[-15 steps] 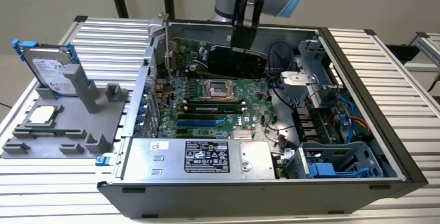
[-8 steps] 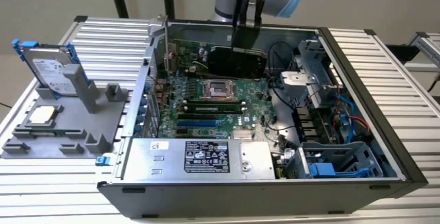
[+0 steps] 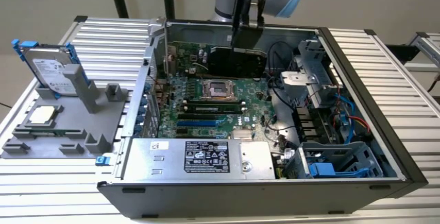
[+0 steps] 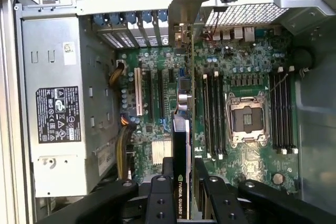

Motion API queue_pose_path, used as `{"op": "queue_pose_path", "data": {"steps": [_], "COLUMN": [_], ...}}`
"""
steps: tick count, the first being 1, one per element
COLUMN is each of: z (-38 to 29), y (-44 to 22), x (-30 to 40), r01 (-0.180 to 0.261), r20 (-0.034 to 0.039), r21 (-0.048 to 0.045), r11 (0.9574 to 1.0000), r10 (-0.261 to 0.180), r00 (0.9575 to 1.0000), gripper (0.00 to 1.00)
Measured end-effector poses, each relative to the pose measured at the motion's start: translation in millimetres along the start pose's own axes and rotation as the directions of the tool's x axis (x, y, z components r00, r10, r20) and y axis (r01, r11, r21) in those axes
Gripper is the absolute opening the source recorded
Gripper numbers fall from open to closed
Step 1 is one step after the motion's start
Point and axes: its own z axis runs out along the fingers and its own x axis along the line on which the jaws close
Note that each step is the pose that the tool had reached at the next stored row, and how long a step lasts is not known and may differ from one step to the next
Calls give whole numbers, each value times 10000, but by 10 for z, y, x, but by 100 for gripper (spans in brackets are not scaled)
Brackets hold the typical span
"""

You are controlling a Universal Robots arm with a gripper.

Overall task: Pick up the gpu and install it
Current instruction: 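Insert the gpu into the slot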

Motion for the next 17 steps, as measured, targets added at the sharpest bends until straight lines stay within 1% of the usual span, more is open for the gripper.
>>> {"op": "queue_pose_path", "data": {"steps": [8, 17], "z": [0, 0], "y": [0, 0], "x": [0, 0], "r01": [565, 1162], "r20": [-29, -60], "r21": [4, 7], "r11": [9984, 9932], "r10": [-565, -1162], "r00": [9984, 9932], "gripper": [0, 0]}}
